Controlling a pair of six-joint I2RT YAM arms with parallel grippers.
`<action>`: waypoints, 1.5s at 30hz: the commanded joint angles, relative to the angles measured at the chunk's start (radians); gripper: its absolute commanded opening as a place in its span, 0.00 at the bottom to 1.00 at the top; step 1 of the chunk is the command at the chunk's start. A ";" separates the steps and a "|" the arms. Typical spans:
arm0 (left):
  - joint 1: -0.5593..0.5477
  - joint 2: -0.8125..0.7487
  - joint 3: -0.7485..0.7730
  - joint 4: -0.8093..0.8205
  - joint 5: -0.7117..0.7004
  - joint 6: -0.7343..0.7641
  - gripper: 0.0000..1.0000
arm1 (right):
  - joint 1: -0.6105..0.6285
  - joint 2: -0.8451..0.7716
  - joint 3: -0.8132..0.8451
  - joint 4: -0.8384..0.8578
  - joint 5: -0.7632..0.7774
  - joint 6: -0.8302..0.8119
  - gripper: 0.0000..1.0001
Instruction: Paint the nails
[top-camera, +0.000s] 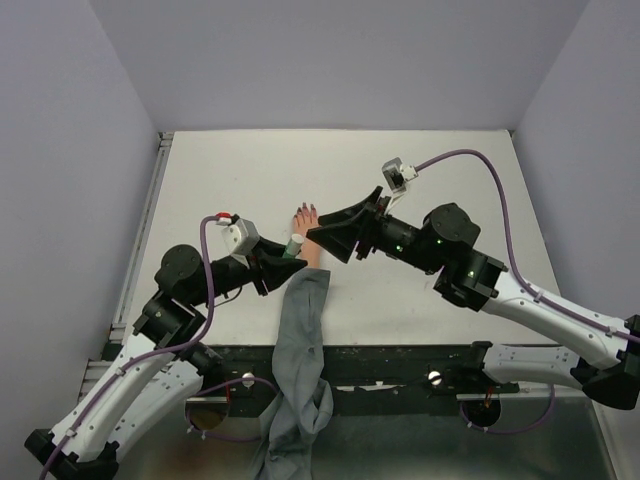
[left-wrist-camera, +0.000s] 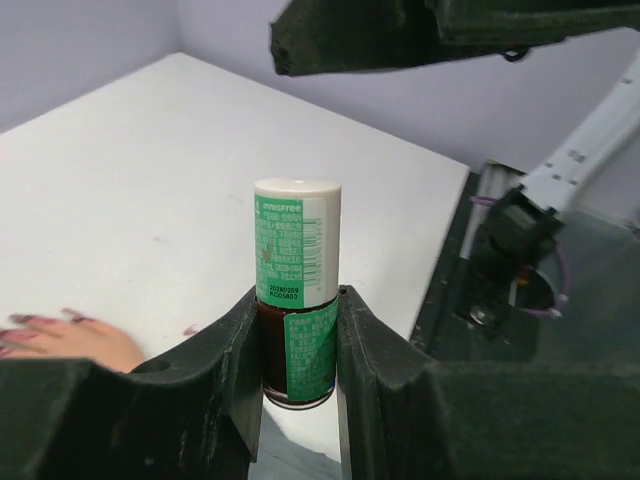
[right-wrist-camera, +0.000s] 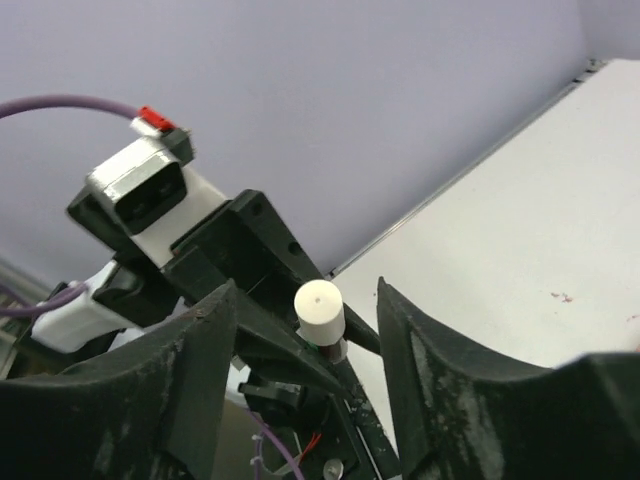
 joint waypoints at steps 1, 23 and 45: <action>-0.054 -0.029 0.006 -0.125 -0.440 0.095 0.00 | 0.008 0.050 -0.009 -0.029 0.137 0.111 0.60; -0.092 0.011 0.014 -0.156 -0.520 0.072 0.00 | 0.022 0.274 0.060 0.061 0.073 0.244 0.54; -0.131 0.029 0.019 -0.154 -0.491 0.090 0.00 | 0.022 0.303 0.082 0.085 0.060 0.241 0.36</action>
